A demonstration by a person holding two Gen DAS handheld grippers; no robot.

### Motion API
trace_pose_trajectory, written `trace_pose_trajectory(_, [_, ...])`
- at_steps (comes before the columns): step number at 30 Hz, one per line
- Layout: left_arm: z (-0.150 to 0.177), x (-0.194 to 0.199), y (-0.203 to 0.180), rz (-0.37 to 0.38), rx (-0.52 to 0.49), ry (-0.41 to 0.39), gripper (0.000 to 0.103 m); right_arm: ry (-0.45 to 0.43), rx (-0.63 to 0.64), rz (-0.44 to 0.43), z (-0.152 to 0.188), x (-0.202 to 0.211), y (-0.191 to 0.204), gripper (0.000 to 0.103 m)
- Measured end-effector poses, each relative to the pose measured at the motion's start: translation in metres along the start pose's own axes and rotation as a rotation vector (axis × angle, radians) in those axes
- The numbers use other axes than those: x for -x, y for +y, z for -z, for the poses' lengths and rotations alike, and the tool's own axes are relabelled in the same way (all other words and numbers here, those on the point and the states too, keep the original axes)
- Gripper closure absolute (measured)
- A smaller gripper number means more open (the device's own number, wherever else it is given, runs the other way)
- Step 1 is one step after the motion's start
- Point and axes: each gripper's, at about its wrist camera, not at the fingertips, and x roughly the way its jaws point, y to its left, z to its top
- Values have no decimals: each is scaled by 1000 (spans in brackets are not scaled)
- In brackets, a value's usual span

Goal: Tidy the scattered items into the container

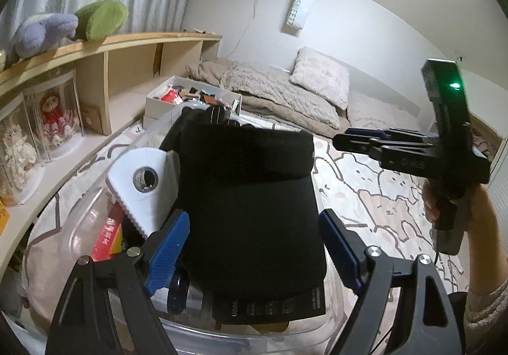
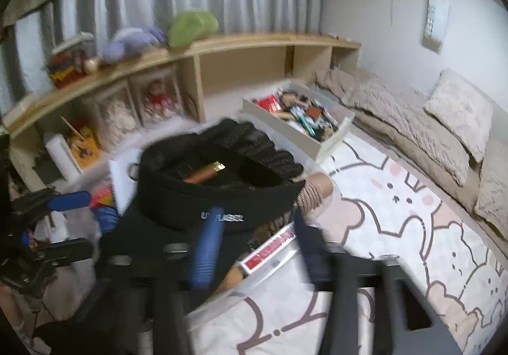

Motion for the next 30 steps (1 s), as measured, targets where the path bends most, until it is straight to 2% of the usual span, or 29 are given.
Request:
trace_pose_trajectory(1, [-1, 2, -1, -3, -1, -4, 19, -18, 0, 1, 0, 6, 3, 16])
trace_pose_trajectory(3, [-2, 8, -4, -9, -5, -16, 19, -51, -1, -3, 1, 17, 8, 16])
trace_pose_trajectory(5, [-2, 13, -8, -13, -8, -28, 19, -81, -11, -11, 2, 27, 12, 1])
trace_pose_trajectory(6, [-3, 16, -10, -14, -10, -35, 19, -105, -18, -15, 3, 33, 14, 0])
trace_pose_trajectory(8, [-3, 22, -13, -12, -15, -49, 13, -144, -28, -11, 3, 42, 17, 0])
trace_pose_trajectory(9, [-3, 26, -15, -16, -15, -63, 4, -157, -29, -8, 2, 45, 18, 0])
trace_pose_trajectory(10, [-3, 30, -17, -23, -16, -78, 0, -170, -32, -4, 2, 48, 18, 0])
trace_pose_trajectory(15, [-6, 51, -26, -66, -48, -135, 0, -200, -58, 8, 6, 62, 17, 0])
trace_pose_trajectory(25, [-6, 85, -41, -81, -77, -211, 0, -259, -50, 55, 20, 105, 27, 0])
trace_pose_trajectory(30, [-2, 96, -47, -85, -78, -223, 0, -280, -35, 97, 31, 125, 38, 0])
